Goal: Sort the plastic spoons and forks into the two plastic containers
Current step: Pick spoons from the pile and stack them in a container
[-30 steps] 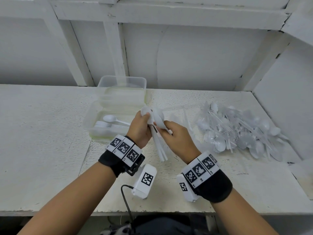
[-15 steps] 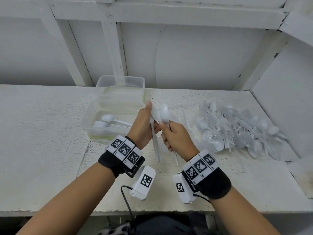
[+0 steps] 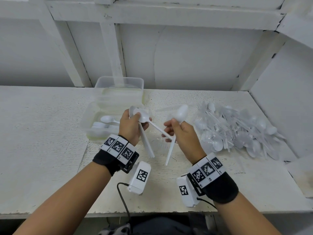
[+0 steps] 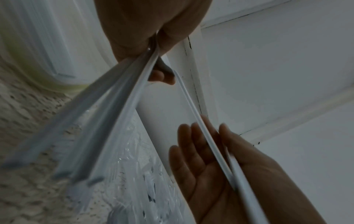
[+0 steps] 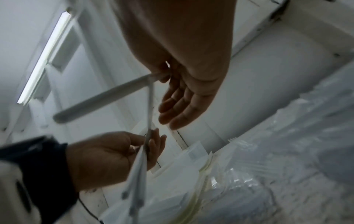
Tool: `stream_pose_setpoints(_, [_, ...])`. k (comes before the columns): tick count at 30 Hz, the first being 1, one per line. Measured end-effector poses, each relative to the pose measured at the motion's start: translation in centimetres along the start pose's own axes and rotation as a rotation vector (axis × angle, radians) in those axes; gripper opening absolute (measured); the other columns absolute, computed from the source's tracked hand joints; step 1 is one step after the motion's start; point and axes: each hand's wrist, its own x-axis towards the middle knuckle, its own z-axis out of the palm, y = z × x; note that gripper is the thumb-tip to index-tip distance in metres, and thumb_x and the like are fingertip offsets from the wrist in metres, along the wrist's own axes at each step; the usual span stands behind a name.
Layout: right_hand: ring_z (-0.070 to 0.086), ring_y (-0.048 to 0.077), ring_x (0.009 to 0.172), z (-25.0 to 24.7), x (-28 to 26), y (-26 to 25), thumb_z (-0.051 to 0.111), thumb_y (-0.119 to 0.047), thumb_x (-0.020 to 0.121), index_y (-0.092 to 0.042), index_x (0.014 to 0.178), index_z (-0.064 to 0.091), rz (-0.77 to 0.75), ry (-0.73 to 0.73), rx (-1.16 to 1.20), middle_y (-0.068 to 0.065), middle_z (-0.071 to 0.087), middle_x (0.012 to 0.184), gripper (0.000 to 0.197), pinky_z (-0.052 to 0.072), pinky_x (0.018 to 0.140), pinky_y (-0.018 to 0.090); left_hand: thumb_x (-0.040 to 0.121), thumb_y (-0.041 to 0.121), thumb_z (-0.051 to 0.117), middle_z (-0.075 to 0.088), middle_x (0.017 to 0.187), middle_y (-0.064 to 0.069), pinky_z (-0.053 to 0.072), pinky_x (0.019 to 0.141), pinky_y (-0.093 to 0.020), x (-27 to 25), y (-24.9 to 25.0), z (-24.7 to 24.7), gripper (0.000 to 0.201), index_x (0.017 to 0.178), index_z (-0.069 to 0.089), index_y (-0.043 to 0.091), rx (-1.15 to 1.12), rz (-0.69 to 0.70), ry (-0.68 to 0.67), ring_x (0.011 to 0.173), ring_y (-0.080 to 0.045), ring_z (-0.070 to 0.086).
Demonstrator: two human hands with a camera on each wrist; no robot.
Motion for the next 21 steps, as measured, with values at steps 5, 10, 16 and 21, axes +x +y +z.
stream_pose_setpoints(5, [0.054,0.009,0.046,-0.2,0.4,-0.2,0.035,-0.021,0.102,-0.008,0.104,0.054,0.032,0.113,0.190,0.001,0.051,0.060,0.023,0.048,0.045,0.021,0.095,0.003,0.041,0.059,0.087,-0.009,0.043,0.052,-0.020,-0.1,0.1,-0.2,0.018,0.109,0.046,0.013,0.094,0.020,0.037,0.061,-0.013,0.050])
stream_pose_setpoints(10, [0.036,0.005,0.049,1.0,0.4,-0.1,0.035,-0.022,0.100,-0.023,0.113,0.027,-0.008,-0.059,-0.232,-0.003,0.042,0.067,0.014,0.030,0.041,0.011,0.093,0.000,0.036,0.057,0.084,-0.008,0.038,0.058,-0.024,-0.9,0.1,0.5,0.021,0.100,0.050,0.014,0.084,-0.072,-0.029,0.064,-0.013,0.047])
stream_pose_setpoints(16, [0.053,0.008,0.073,2.7,0.5,0.8,0.046,-0.012,0.096,-0.012,0.105,0.061,-0.297,-0.002,-0.523,0.005,0.062,0.091,0.017,0.038,0.062,0.007,0.099,0.016,0.035,0.053,0.077,-0.005,0.045,0.065,-0.028,-1.0,-0.5,1.0,0.016,0.095,0.048,0.009,0.001,-0.145,-0.142,0.069,-0.016,0.053])
stream_pose_setpoints(21, [0.059,0.016,0.089,2.9,0.5,0.9,0.051,-0.016,0.095,-0.014,0.112,0.066,-0.385,0.078,-0.558,0.007,0.065,0.098,0.023,0.049,0.076,0.025,0.096,0.052,0.028,0.056,0.072,-0.002,0.049,0.070,-0.030,-1.8,0.0,1.1,0.041,0.091,0.050,0.017,-0.045,-0.214,-0.297,0.071,-0.013,0.058])
